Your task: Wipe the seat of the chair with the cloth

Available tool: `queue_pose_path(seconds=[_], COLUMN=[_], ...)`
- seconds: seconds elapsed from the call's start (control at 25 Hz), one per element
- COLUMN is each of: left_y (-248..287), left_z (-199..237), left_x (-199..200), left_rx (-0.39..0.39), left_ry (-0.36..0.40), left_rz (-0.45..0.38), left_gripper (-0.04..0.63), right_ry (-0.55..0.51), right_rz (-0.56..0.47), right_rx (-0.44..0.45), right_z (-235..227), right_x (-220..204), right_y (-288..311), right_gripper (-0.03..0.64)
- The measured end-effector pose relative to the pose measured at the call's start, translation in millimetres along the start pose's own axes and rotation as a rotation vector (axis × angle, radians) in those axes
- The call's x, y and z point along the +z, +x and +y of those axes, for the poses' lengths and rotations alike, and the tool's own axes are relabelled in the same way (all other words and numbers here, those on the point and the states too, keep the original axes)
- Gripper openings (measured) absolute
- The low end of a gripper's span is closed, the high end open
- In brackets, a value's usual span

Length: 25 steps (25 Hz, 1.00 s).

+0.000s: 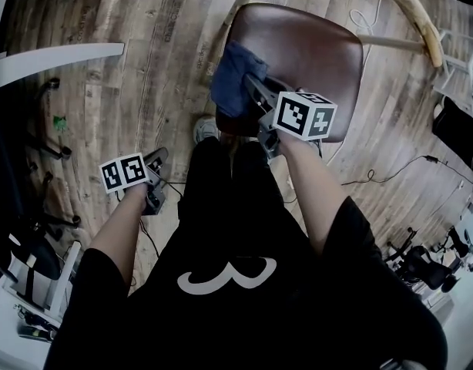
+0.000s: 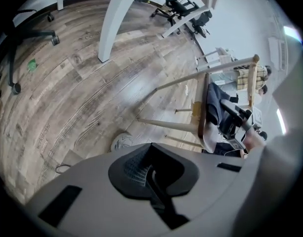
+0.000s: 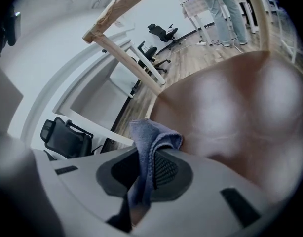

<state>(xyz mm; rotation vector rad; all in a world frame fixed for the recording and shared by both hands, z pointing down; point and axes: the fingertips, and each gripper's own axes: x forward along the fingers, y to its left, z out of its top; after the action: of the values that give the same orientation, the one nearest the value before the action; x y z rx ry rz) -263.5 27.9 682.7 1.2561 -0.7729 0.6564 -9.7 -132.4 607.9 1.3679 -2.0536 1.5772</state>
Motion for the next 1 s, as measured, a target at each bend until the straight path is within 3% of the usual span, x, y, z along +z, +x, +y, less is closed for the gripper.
queue_pose_path(seconds=[0.32,0.64,1.0], left_y=[17.2,19.2,39.8], left_z=[-38.9,-31.7,-60.9], left_x=[11.3,-8.0,-27.1], left_rx=[-0.047,0.013,0.002], left_ry=[0.056,0.089,0.125], left_rz=[0.003,0.046,0.072], left_gripper=[0.014,0.014,0.014], right_ry=[-0.155,-0.237,-0.268], right_rz=[0.052,0.059,0.054], right_rx=[-0.074,-0.154,-0.247], right_z=[-19.9,-50.5,-101.3], right_x=[-4.8,-1.9,3.4], right_y=[-8.2,-30.2,-73.1], right_gripper=[0.049,0.049,0.049])
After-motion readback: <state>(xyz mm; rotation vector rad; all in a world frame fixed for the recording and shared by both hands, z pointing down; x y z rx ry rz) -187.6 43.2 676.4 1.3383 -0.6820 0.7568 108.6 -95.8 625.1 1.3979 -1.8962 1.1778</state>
